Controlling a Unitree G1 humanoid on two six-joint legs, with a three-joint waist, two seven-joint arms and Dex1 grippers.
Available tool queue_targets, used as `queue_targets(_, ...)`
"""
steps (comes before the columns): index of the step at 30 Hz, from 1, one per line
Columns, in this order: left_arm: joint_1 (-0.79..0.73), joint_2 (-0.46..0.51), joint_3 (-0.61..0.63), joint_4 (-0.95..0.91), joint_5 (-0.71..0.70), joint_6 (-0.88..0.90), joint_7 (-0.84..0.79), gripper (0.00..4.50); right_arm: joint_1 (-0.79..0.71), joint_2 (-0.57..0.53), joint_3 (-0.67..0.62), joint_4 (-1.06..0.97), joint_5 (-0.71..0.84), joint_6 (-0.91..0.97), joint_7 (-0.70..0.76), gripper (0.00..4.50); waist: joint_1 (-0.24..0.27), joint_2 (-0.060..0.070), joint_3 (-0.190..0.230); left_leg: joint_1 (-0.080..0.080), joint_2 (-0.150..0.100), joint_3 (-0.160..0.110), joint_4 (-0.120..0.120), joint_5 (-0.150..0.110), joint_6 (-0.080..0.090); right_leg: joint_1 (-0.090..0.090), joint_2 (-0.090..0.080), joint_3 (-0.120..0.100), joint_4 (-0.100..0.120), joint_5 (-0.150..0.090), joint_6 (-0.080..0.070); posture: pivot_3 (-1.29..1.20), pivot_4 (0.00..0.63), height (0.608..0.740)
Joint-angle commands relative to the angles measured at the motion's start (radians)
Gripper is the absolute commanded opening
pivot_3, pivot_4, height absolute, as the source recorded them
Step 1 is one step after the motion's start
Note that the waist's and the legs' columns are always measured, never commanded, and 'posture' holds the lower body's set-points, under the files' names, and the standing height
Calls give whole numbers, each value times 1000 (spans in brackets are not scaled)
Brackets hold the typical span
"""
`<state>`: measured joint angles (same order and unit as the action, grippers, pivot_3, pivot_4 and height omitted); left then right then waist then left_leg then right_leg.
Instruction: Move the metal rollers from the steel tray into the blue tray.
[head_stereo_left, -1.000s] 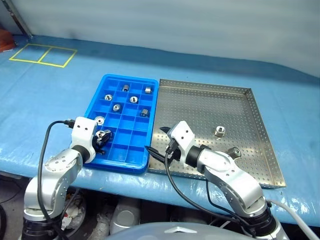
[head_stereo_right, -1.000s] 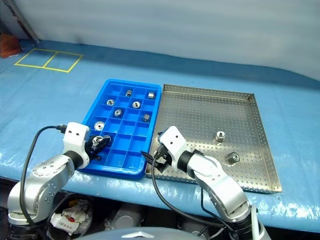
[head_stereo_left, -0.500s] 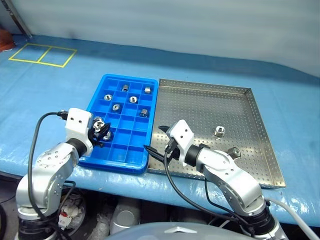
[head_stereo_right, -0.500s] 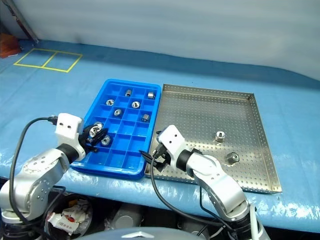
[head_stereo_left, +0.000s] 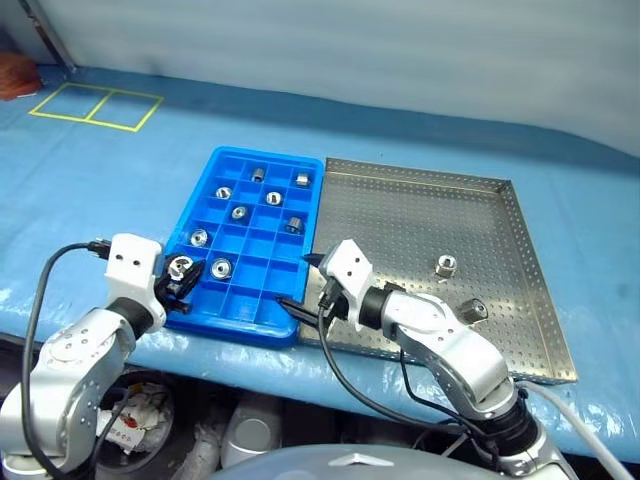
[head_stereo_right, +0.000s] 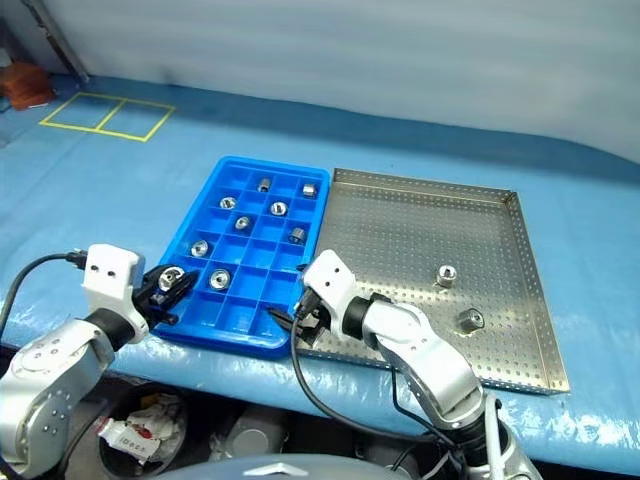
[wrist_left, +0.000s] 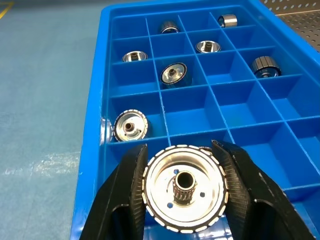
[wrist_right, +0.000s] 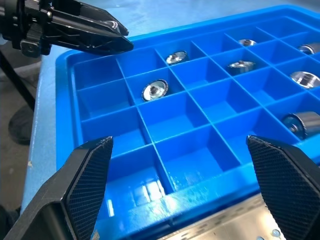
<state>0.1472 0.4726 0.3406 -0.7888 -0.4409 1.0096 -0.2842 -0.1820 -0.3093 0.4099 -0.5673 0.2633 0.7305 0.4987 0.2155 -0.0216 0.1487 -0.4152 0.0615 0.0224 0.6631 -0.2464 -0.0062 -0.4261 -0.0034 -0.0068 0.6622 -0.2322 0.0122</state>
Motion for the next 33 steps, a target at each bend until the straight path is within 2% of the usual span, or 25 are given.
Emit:
queue_targets(1,17,4,-7,-39,8,5,18,1710,-15,5,4,-17,8,-21,12,4500,13,0,0,0,0,0,0,0,0,0,0,0,0,0,0,484,150,740)
queue_targets(11,44,0,-38,14,33,22,60,1710,1,-4,0,-32,11,-5,5,4500,63,0,0,0,0,1,-1,0,0,-1,0,-1,0,-2,-3,466,150,740)
queue_targets(19,-16,-3,-85,68,40,15,60,1710,22,-1,-11,-51,11,3,-19,4500,82,0,0,0,1,1,-1,0,0,-2,0,-1,0,-2,-3,421,150,740)
queue_targets(25,-57,-21,-54,102,40,0,77,1710,48,-1,-19,-76,10,9,-45,4500,77,0,0,-1,1,2,-2,0,-1,-2,0,-1,0,-2,-4,391,150,740)
queue_targets(27,-73,-37,-36,111,31,-12,80,2445,56,-1,-24,-84,10,13,-53,4500,73,0,0,0,1,2,-1,0,-1,-2,0,-1,0,-2,-4,391,150,740)
queue_targets(33,-131,-61,-11,104,-47,-53,18,4239,75,-8,-46,-110,11,20,-74,4500,65,0,0,-1,1,1,-1,0,-1,-2,1,-2,0,-2,-4,350,150,740)
